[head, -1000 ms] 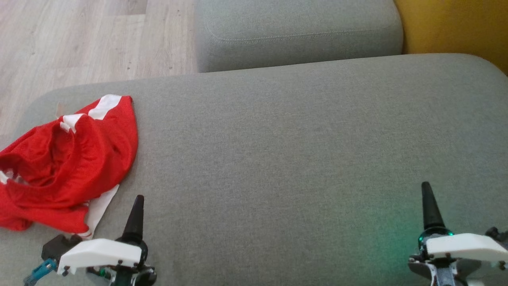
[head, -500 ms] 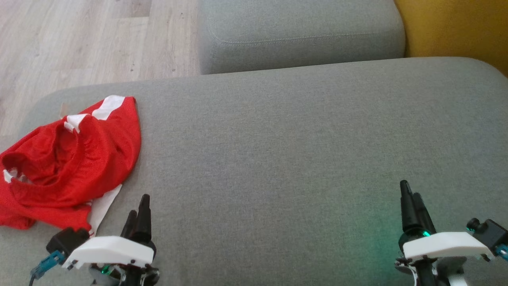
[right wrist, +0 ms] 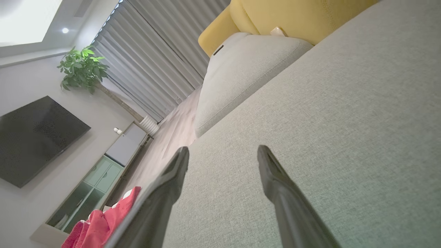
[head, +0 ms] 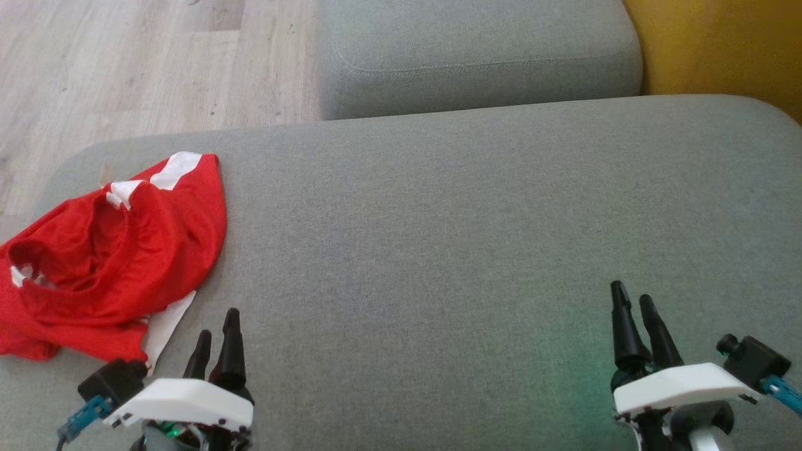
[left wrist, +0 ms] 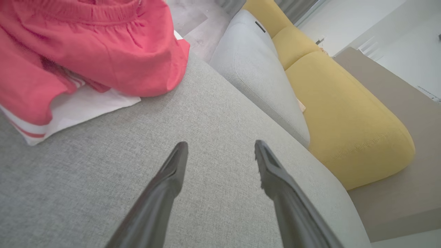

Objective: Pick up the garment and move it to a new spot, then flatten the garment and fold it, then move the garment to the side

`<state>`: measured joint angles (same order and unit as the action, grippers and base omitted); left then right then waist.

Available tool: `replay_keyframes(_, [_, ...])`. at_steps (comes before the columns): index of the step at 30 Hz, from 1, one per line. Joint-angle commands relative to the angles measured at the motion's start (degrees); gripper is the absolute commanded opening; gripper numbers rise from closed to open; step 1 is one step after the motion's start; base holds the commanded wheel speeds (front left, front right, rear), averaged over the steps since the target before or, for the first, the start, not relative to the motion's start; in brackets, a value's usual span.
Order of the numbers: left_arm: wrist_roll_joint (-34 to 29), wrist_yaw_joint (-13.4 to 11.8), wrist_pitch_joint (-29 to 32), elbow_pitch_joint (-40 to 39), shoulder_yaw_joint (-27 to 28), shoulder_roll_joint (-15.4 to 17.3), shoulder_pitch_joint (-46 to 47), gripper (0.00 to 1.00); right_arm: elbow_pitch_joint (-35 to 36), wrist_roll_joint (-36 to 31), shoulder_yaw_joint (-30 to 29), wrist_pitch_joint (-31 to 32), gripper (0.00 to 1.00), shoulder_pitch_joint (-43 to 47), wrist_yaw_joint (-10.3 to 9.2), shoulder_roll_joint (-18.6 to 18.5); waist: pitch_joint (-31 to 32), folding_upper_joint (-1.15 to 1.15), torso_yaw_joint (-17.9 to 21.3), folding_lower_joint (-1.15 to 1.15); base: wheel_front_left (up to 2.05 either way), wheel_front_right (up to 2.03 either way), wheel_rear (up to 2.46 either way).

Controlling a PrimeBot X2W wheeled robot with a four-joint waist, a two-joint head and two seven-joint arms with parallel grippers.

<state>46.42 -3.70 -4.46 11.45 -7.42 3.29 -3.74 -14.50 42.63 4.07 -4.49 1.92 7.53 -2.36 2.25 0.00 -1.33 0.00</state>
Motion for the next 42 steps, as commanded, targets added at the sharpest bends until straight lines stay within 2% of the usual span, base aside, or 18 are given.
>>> replay_keyframes(1, [-1.7, 0.1, -0.8, -2.1, 0.5, 0.3, 1.5, 1.00, 2.4, -1.8, 1.3, -0.8, 1.00, -1.5, -0.02, -0.3, 0.1, 0.00, 0.0, 0.00, 0.00, 0.00, 0.00])
replay_keyframes(5, [-4.8, 0.4, -1.5, -2.3, 0.2, 0.1, 1.3, 1.00, 2.6, -5.0, 2.1, -1.4, 1.00, -1.4, -0.02, -0.3, 0.3, 0.00, -0.1, 0.00, 0.00, 0.00, 0.00])
replay_keyframes(21, [-17.5, -1.4, -4.2, -5.4, -1.9, -0.1, 0.2, 1.00, 3.6, -15.4, 4.6, -4.1, 1.00, -0.8, -0.03, -0.4, 0.9, 0.00, -0.9, 0.00, 0.00, 0.00, 0.00])
replay_keyframes(42, [-29.7, -0.7, -7.6, -8.6, -2.1, -0.5, -2.2, 1.00, 4.9, -29.9, 8.8, -7.5, 1.00, -0.3, -0.04, -0.5, 1.6, 0.00, -0.5, 0.00, 0.00, 0.00, 0.00])
